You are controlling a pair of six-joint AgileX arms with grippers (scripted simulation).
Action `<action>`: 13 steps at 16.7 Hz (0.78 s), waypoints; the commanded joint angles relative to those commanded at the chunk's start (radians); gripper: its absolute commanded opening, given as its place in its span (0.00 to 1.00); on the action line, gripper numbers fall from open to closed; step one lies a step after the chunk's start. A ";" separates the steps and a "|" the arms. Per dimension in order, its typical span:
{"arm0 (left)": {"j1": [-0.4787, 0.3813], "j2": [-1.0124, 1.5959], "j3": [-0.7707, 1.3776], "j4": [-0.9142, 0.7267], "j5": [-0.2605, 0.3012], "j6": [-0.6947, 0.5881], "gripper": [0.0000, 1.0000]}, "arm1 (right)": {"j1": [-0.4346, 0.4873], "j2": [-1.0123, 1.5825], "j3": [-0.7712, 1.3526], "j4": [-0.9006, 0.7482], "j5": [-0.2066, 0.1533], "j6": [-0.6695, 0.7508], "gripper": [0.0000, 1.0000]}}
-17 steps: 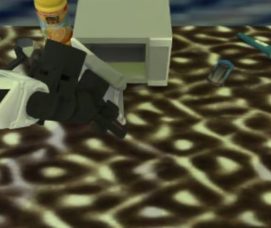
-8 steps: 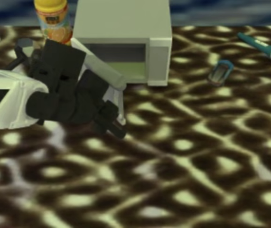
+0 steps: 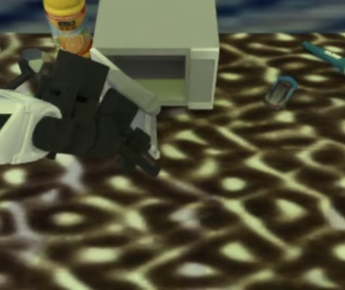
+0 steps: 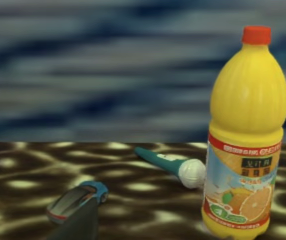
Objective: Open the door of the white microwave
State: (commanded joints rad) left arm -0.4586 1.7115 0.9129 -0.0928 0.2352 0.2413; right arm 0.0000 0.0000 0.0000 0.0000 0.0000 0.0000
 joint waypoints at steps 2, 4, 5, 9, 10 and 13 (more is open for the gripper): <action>0.000 0.000 0.000 0.000 0.000 0.000 0.00 | 0.000 0.000 0.000 0.000 0.000 0.000 1.00; -0.006 0.000 -0.003 -0.002 0.009 -0.003 0.00 | 0.000 0.000 0.000 0.000 0.000 0.000 1.00; -0.001 -0.001 -0.005 -0.004 0.013 0.005 0.00 | 0.000 0.000 0.000 0.000 0.000 0.000 1.00; 0.019 -0.009 -0.007 -0.011 0.034 0.042 0.00 | 0.000 0.000 0.000 0.000 0.000 0.000 1.00; 0.023 -0.010 -0.009 -0.013 0.038 0.049 0.00 | 0.000 0.000 0.000 0.000 0.000 0.000 1.00; 0.023 -0.010 -0.009 -0.014 0.038 0.050 0.00 | 0.000 0.000 0.000 0.000 0.000 0.000 1.00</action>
